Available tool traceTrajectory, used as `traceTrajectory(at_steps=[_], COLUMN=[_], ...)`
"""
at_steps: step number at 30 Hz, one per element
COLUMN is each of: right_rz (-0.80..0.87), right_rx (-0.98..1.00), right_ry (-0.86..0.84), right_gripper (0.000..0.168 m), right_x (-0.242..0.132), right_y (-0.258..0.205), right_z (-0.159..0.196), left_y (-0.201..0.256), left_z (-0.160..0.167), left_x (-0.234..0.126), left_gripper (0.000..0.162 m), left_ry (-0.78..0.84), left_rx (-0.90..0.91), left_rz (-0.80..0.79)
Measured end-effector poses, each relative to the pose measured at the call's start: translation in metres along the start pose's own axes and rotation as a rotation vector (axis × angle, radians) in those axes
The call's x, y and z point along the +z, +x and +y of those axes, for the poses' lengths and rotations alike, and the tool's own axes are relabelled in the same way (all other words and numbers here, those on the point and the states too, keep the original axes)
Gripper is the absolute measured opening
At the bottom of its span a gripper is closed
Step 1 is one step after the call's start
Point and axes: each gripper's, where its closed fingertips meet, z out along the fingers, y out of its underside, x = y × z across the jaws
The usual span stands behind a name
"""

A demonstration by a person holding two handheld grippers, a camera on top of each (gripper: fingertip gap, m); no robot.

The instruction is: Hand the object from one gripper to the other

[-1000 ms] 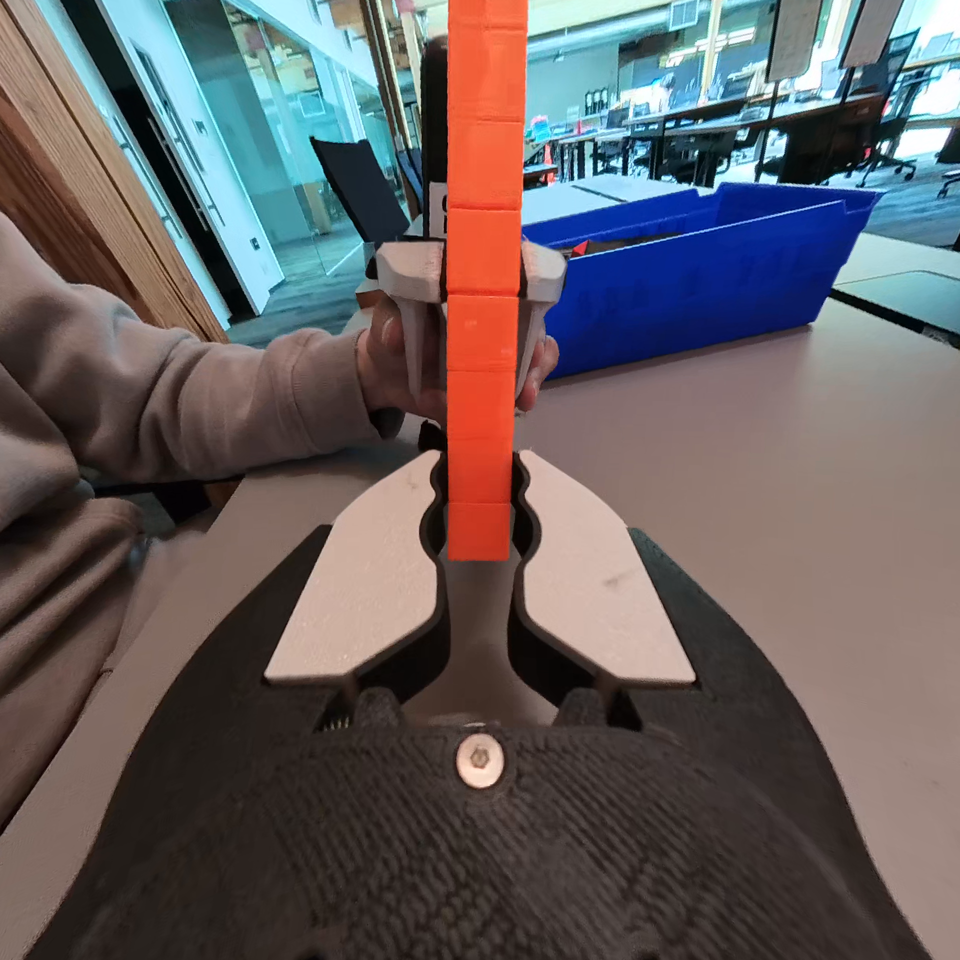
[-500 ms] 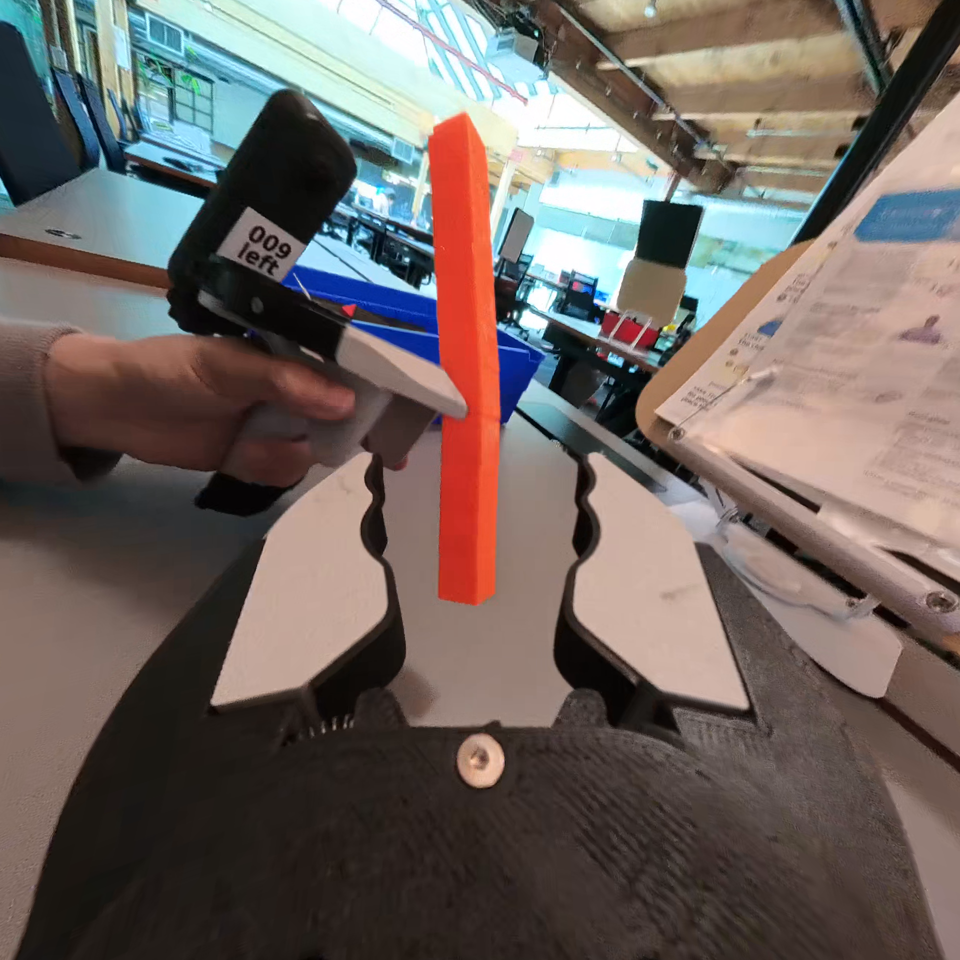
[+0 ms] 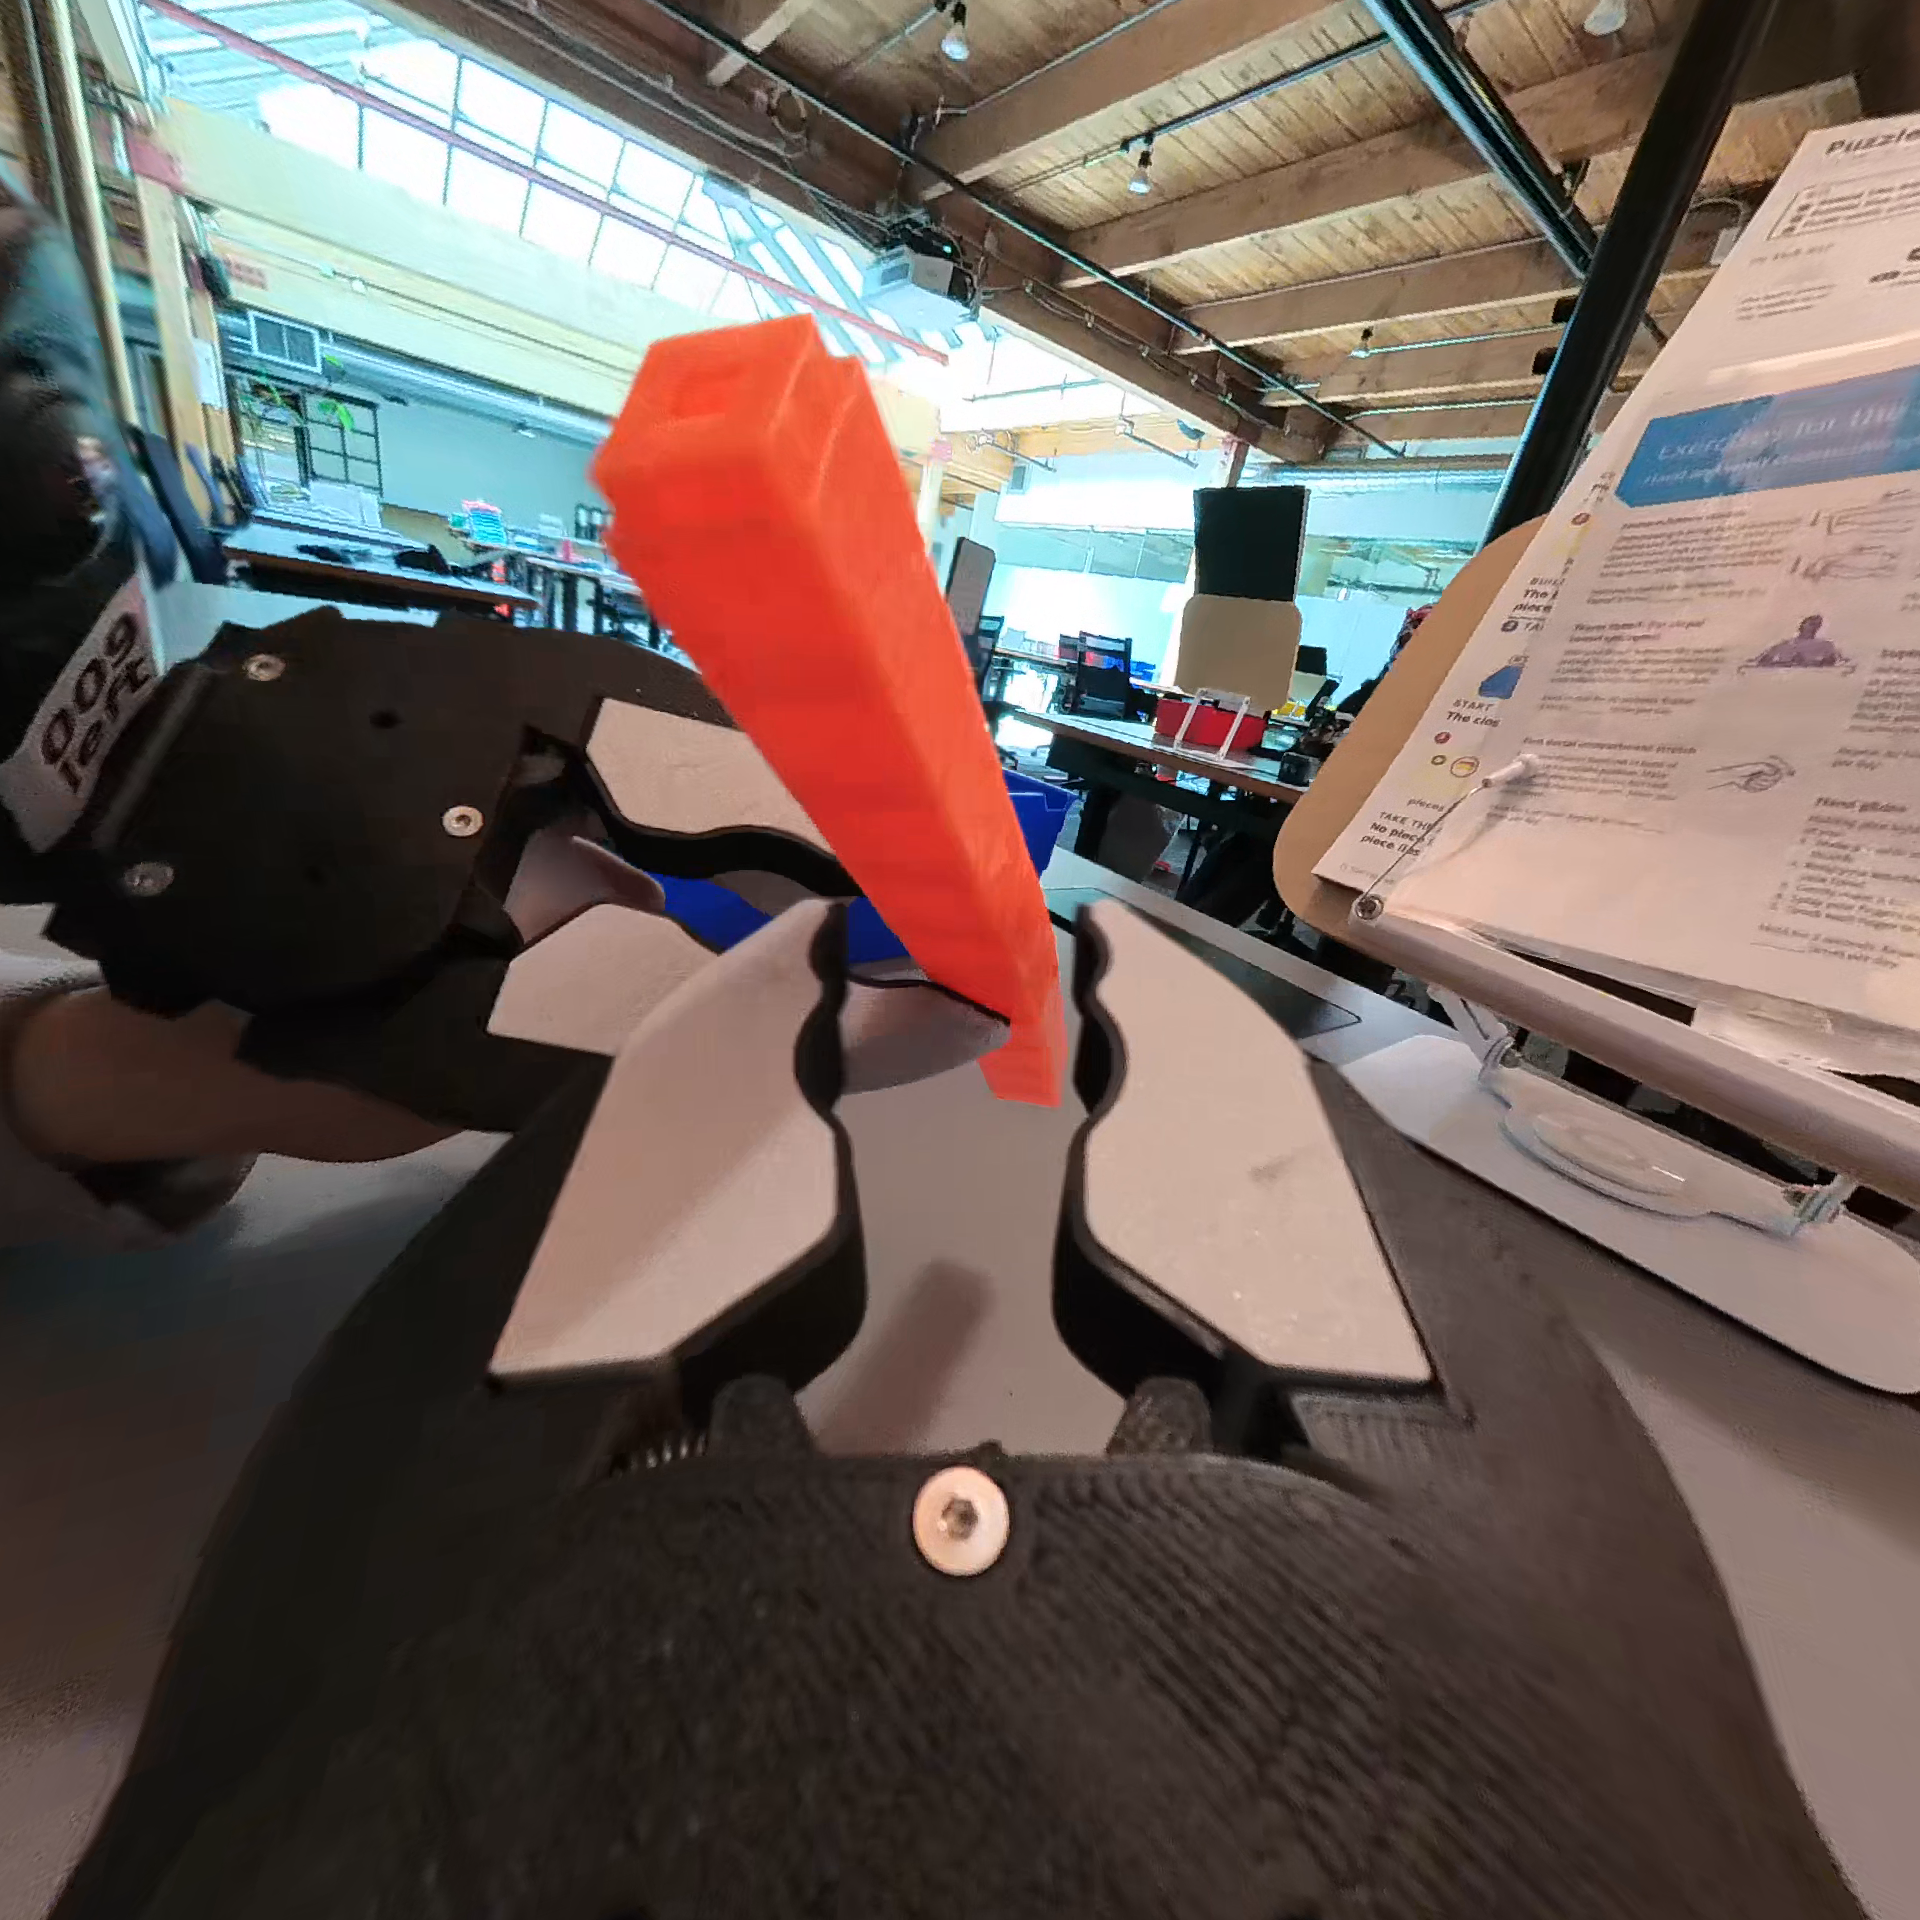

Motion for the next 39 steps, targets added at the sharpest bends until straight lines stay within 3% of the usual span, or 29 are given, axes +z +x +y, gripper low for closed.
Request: traceTrajectory(at_steps=[1,4,7,10,12,17,21,22,24,27,30,33,36,39], right_rz=[-0.009,-0.042,-0.099,-0.115,-0.122,-0.180,-0.226,-0.233,-0.267,-0.305,-0.328,-0.325,-0.315,-0.226], right_rx=[0.005,0.054,0.219,0.446,0.584,0.687,0.637,0.620,0.580,0.488,0.435,0.408,0.421,0.495], right_ry=[-0.004,0.018,0.101,0.299,0.418,0.614,0.651,0.645,0.616,0.553,0.524,0.491,0.451,0.450], right_gripper=[0.031,0.026,0.021,0.021,0.021,0.021,0.021,0.021,0.021,0.021,0.021,0.021,0.025,0.049], right_x=[-0.001,-0.003,-0.009,-0.026,-0.039,-0.062,-0.066,-0.065,-0.063,-0.059,-0.057,-0.055,-0.054,-0.052], right_y=[0.000,0.002,0.010,0.035,0.053,0.070,0.062,0.060,0.052,0.040,0.032,0.030,0.033,0.048], right_z=[0.001,-0.002,-0.014,-0.035,-0.045,-0.064,-0.072,-0.072,-0.072,-0.068,-0.068,-0.064,-0.058,-0.056], left_y=[0.001,0.002,0.007,-0.001,-0.009,-0.005,0.021,0.021,0.016,0.011,0.009,0.008,0.007,0.003], left_z=[-0.002,-0.008,-0.019,-0.025,-0.028,-0.028,-0.042,-0.048,-0.057,-0.061,-0.058,-0.052,-0.048,-0.039], left_x=[0.000,-0.002,-0.006,-0.008,-0.011,-0.011,-0.019,-0.024,-0.032,-0.037,-0.037,-0.031,-0.030,-0.025], left_gripper=[0.021,0.021,0.026,0.060,0.072,0.074,0.081,0.079,0.059,0.042,0.025,0.026,0.024,0.023], left_ry=[0.016,0.080,0.194,0.290,0.359,0.402,0.337,0.359,0.427,0.470,0.470,0.452,0.461,0.481], left_rx=[0.022,0.043,-0.088,-0.436,-0.760,-1.512,-1.897,-1.974,-2.095,-2.149,-2.129,-2.094,-1.951,-1.778], left_rz=[-0.007,-0.020,0.064,0.187,0.315,0.795,1.237,1.333,1.480,1.553,1.528,1.433,1.316,1.137])
